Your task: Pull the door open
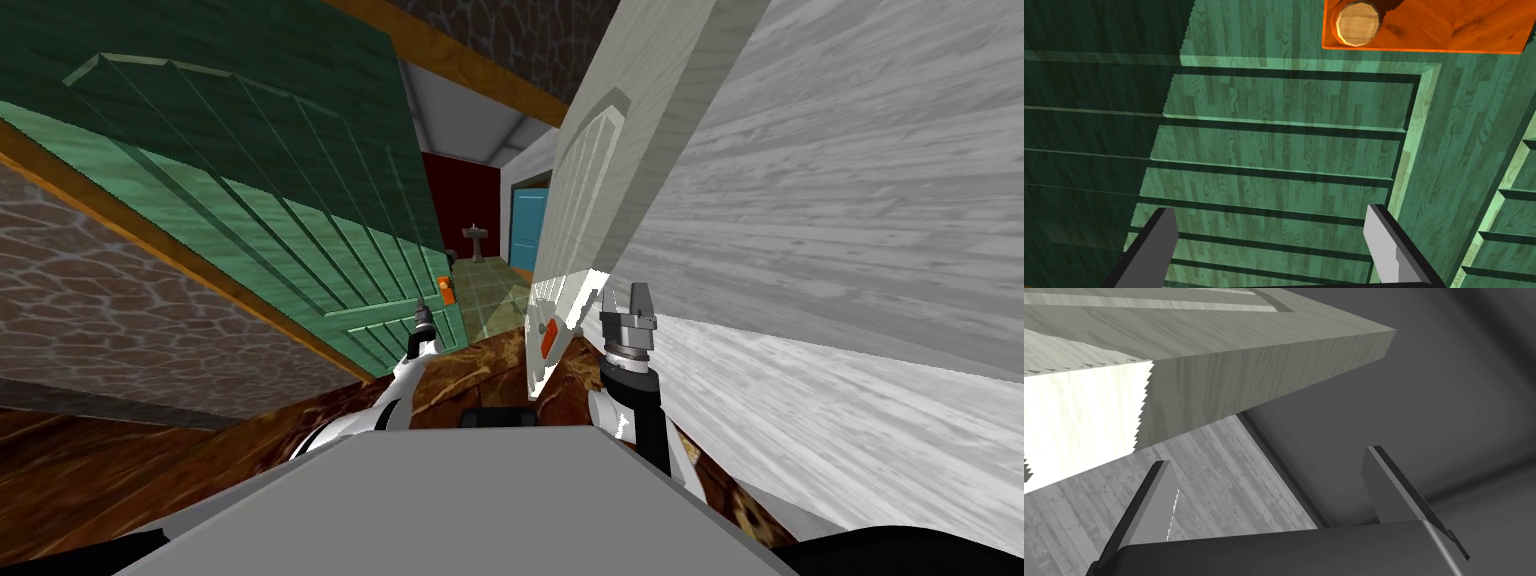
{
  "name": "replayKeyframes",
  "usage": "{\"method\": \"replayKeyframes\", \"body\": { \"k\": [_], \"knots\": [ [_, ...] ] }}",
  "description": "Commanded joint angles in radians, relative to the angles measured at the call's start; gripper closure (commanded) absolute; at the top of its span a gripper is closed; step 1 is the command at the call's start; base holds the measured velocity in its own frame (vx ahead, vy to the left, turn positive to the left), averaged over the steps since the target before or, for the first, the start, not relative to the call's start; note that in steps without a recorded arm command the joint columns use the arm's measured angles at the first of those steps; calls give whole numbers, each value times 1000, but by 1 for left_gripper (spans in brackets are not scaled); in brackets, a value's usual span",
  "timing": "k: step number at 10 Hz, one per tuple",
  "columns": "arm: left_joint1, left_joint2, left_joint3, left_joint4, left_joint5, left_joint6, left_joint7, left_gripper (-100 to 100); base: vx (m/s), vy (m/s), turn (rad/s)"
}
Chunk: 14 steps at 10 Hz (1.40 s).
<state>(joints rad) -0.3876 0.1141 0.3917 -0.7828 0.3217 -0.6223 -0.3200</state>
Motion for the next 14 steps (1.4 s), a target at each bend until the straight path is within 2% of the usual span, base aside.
{"method": "replayKeyframes", "body": {
  "k": [1,5,11,14],
  "knots": [
    [-31,5,13,50,9,1,-13,-100,74,64,-92],
    [-98,8,41,169,29,1,-46,-100,67,59,-89],
    [-179,10,76,305,53,1,-85,-100,52,46,-70],
    [-197,11,84,335,58,1,-94,-100,43,32,-31]
  ]
}}
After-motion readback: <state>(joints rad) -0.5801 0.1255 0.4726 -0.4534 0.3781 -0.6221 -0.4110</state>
